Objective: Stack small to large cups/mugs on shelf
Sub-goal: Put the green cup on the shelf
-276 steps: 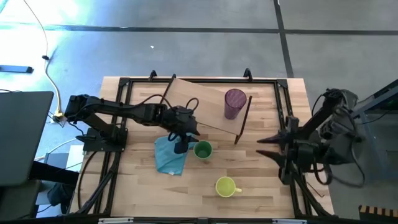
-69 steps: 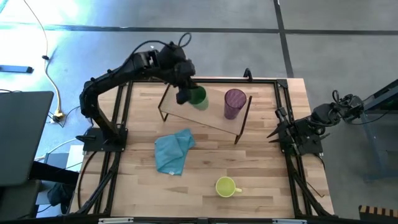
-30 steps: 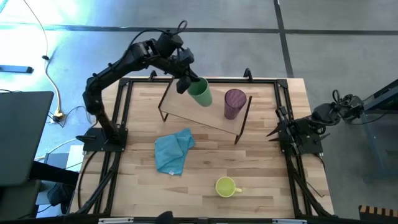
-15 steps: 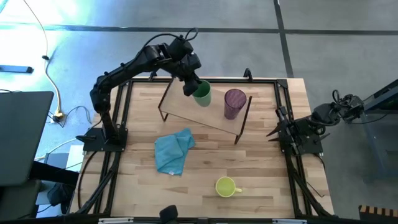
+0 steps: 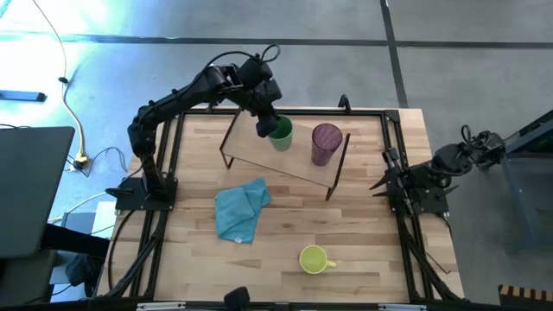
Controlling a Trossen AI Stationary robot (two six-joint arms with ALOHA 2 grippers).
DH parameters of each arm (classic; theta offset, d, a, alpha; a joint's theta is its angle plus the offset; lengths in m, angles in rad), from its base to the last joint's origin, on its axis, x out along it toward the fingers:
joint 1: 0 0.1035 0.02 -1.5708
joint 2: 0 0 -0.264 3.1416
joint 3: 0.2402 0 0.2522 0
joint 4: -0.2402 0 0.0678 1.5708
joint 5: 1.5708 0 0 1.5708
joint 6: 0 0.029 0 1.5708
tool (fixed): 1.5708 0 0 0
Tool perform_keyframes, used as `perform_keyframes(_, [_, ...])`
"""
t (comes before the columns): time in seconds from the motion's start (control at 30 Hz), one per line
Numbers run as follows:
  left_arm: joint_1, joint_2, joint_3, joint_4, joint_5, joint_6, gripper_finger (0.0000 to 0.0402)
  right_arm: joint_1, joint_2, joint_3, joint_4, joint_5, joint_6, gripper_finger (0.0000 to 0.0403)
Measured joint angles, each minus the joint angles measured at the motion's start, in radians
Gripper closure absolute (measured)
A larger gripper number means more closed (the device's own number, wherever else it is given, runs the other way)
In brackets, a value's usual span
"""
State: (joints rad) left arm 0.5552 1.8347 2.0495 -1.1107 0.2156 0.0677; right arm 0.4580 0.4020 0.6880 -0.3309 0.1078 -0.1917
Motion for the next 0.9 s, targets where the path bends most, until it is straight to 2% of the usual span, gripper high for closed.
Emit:
perform_keyframes(0.27, [-0.028, 0.017, 0.001, -0.003, -0.051, -0.002, 0.0401, 0.0, 0.007, 0.0, 0.003, 0.0, 0.007, 0.0336])
perform_keyframes(0.9, [-0.038, 0.049, 0.0, -0.009, -0.076, 0.007, 0.0402, 0.0, 0.032, 0.0, 0.003, -0.002, 0.036, 0.0336])
